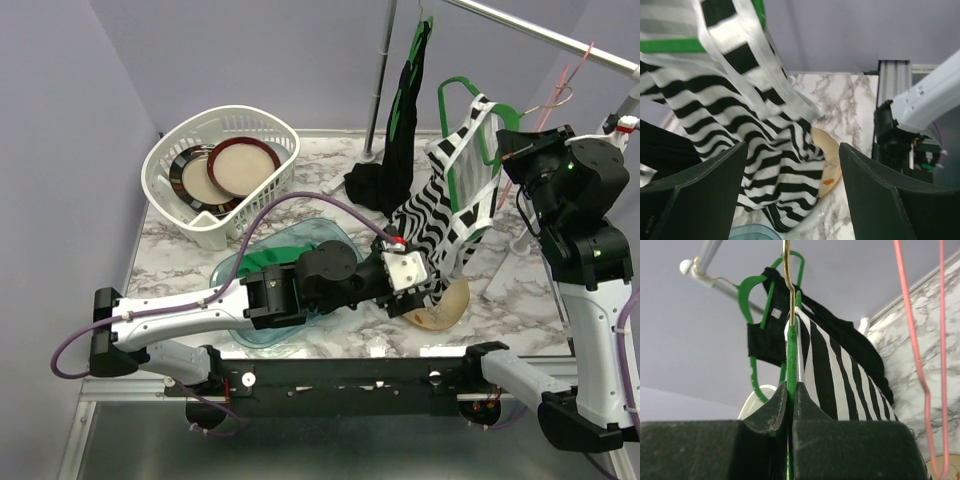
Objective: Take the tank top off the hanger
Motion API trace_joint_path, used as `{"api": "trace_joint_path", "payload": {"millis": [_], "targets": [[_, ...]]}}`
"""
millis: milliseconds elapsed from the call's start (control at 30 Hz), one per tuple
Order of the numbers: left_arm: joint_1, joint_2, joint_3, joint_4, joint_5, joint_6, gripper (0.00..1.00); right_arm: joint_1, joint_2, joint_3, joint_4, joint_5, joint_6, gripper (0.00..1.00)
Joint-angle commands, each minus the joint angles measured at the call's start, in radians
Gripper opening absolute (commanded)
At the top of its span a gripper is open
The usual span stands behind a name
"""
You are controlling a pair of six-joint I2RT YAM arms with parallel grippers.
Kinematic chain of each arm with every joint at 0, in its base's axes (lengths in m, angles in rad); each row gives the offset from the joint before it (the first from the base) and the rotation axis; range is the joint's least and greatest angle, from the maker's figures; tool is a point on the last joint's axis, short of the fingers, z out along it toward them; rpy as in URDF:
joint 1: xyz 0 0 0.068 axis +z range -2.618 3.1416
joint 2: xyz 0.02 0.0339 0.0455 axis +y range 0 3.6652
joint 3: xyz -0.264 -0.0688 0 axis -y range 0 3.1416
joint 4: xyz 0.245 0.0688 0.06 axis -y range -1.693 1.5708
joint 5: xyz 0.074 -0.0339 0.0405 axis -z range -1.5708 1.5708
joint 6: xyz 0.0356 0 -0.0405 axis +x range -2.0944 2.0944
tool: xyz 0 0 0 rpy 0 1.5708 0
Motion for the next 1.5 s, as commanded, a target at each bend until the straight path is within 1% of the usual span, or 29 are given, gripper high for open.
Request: {"api": "trace_joint_path", "payload": {"millis": [0, 100, 167, 200, 233, 300, 333, 367, 400, 433, 467, 500, 533, 567, 667, 800, 900, 1033, 1267, 1467], "targets": [[-0.003, 0.084, 0.135, 0.026, -0.132, 0.103, 0.84, -0.003, -0.030, 0.017, 0.054, -0.080, 0.055, 0.01], [0.004, 0.159, 0.230, -0.015, -0.137, 0.109, 0.86, -0.003, -0.040, 0.028, 0.043, -0.067, 0.058, 0.01], [0.005, 0.190, 0.295, -0.046, -0.097, 0.091, 0.86, -0.003, -0.038, 0.036, 0.039, -0.060, 0.058, 0.01], [0.004, 0.210, 0.310, -0.076, -0.074, 0.082, 0.87, -0.003, -0.037, 0.036, 0.038, -0.058, 0.058, 0.01], [0.005, 0.215, 0.321, -0.084, -0.030, 0.074, 0.88, -0.003, -0.035, 0.039, 0.038, -0.058, 0.058, 0.01], [0.005, 0.212, 0.307, -0.078, 0.000, 0.046, 0.89, -0.003, -0.029, 0.043, 0.035, -0.054, 0.053, 0.01], [0.004, 0.212, 0.292, -0.072, -0.003, 0.039, 0.85, -0.003, -0.029, 0.045, 0.037, -0.054, 0.055, 0.01], [0.004, 0.212, 0.287, -0.067, -0.031, 0.031, 0.78, -0.003, -0.027, 0.045, 0.038, -0.047, 0.056, 0.01], [0.005, 0.215, 0.284, -0.061, -0.049, 0.023, 0.67, -0.003, -0.029, 0.042, 0.038, -0.043, 0.055, 0.01], [0.004, 0.218, 0.281, -0.060, -0.071, 0.023, 0.38, -0.002, -0.035, 0.040, 0.043, -0.041, 0.053, 0.01], [0.004, 0.219, 0.281, -0.060, -0.091, 0.028, 0.27, -0.003, -0.037, 0.031, 0.046, -0.035, 0.055, 0.01], [0.004, 0.219, 0.281, -0.058, -0.095, 0.029, 0.10, -0.002, -0.040, 0.028, 0.049, -0.032, 0.058, 0.01], [0.004, 0.219, 0.284, -0.058, -0.095, 0.029, 0.03, -0.003, -0.041, 0.023, 0.058, -0.029, 0.056, 0.01], [0.004, 0.218, 0.289, -0.060, -0.089, 0.028, 0.00, -0.003, -0.041, 0.020, 0.061, -0.018, 0.058, 0.01], [0.001, 0.212, 0.330, -0.084, -0.075, 0.022, 0.00, -0.003, -0.032, -0.003, 0.091, 0.014, 0.052, 0.01], [-0.013, 0.204, 0.394, -0.167, -0.043, 0.025, 0.00, -0.002, 0.008, -0.027, 0.127, 0.052, 0.049, 0.01], [-0.042, 0.180, 0.379, -0.158, -0.019, 0.043, 0.00, -0.003, 0.054, 0.000, 0.149, 0.075, 0.017, 0.01], [-0.072, 0.147, 0.294, -0.100, 0.029, 0.071, 0.00, -0.003, 0.088, 0.032, 0.143, 0.095, 0.021, 0.01], [-0.075, 0.150, 0.220, -0.047, 0.000, 0.080, 0.00, -0.002, 0.101, 0.054, 0.121, 0.088, 0.046, 0.01], [-0.075, 0.202, 0.180, -0.043, -0.143, 0.103, 0.00, -0.002, 0.108, 0.124, 0.046, 0.055, 0.066, 0.01]]}}
